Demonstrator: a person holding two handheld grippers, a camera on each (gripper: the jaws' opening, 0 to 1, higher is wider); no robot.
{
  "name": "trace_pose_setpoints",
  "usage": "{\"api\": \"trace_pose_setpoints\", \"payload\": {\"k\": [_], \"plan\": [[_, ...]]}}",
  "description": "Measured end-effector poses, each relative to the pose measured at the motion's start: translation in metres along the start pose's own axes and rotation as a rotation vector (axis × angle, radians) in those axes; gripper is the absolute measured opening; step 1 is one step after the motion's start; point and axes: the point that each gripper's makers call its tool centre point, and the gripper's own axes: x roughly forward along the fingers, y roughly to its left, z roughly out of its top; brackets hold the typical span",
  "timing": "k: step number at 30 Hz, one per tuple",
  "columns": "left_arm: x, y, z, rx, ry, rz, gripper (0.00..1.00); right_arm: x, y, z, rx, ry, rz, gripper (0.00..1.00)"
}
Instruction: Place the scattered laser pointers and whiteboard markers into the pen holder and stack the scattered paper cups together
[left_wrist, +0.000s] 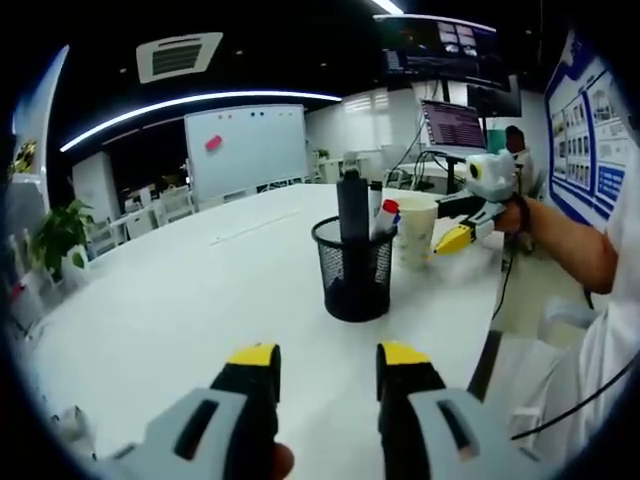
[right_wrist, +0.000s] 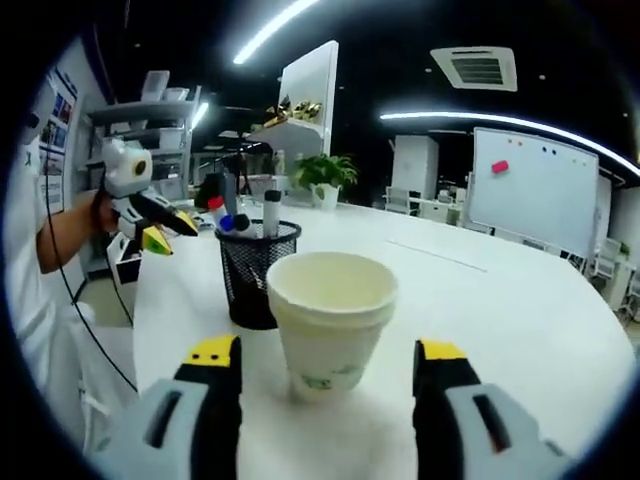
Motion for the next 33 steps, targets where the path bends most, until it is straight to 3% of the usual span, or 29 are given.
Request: {"api": "trace_pose_setpoints", "payload": {"k": [6,11,17,19,27,33], "plan": [[0.000,-0.001,-0.001,0.000,0.003,-0.002,0.39,-0.012,-0.005,0.006,0.006,0.001,-0.033,0.68],[0.000,0.000,-0.003,-0.007,0.014,0.002,0.39,-0.020,-0.014,-0.003,0.028,0.059,-0.074,0.67],[-0.002,0.001,-0.004,-0.008,0.021,0.004,0.39,-0.031,-0.011,0.002,0.025,0.031,-0.056,0.67],[-0.002,0.001,-0.005,-0.008,0.027,0.006,0.39,-0.035,-0.020,0.003,0.020,0.031,-0.066,0.67],[-0.004,0.002,-0.005,-0.011,0.033,0.008,0.39,-0.048,-0.009,0.006,-0.013,0.060,-0.051,0.66],[-0.006,0.001,-0.006,-0.012,0.039,0.007,0.39,-0.057,-0.003,0.007,0.008,0.044,-0.025,0.66]]}}
